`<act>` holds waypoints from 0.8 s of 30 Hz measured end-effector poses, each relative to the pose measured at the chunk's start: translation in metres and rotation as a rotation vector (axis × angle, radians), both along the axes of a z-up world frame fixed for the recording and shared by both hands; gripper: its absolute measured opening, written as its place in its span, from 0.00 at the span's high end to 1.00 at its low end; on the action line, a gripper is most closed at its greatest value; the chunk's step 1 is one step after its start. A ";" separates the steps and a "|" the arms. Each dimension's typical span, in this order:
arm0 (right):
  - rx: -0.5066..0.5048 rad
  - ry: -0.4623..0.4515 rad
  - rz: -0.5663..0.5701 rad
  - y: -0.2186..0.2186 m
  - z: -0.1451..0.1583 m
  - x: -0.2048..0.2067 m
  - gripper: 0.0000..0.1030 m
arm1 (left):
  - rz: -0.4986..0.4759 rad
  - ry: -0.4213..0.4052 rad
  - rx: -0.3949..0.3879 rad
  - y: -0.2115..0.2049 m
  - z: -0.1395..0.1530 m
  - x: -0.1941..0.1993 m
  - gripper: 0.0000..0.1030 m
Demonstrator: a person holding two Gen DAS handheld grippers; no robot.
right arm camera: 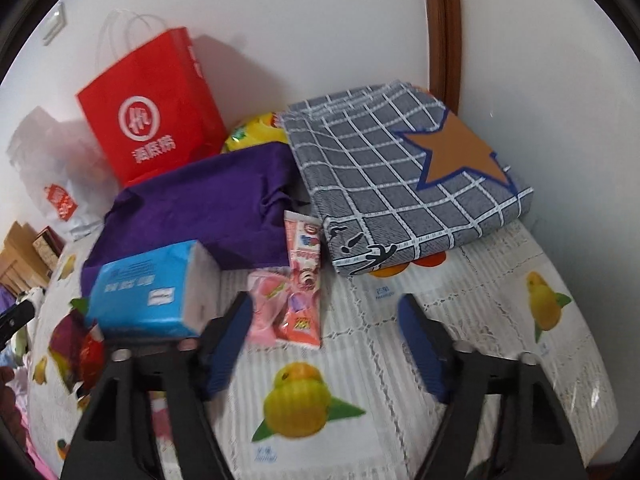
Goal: Organize snacks
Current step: 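Grasp the pink-and-white ice-pop packet with the right gripper while the left gripper approaches the yellow-pink chip bag, then lift the ice-pop packet with the right gripper while the left gripper grasps the yellow-pink chip bag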
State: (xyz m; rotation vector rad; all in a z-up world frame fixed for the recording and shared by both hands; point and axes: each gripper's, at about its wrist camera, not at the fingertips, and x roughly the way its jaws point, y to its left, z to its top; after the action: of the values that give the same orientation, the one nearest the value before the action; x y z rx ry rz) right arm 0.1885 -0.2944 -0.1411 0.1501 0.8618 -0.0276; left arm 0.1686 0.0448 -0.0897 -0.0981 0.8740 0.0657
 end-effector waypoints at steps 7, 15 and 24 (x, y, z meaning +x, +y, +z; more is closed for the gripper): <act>0.052 0.041 0.019 0.001 -0.025 0.033 0.57 | 0.019 -0.003 0.003 0.006 -0.005 0.013 0.04; 0.061 0.073 0.046 0.013 -0.044 0.056 0.73 | 0.020 0.011 -0.024 0.013 -0.014 0.025 0.04; 0.044 0.107 0.023 0.015 -0.059 0.072 0.79 | 0.014 0.040 -0.033 0.016 -0.023 0.035 0.04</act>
State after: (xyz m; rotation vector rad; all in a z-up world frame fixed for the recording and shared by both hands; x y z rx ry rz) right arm 0.2606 -0.2789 -0.1999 0.1815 0.9711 0.0047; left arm 0.2040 0.0604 -0.1125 -0.1343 0.9142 0.0669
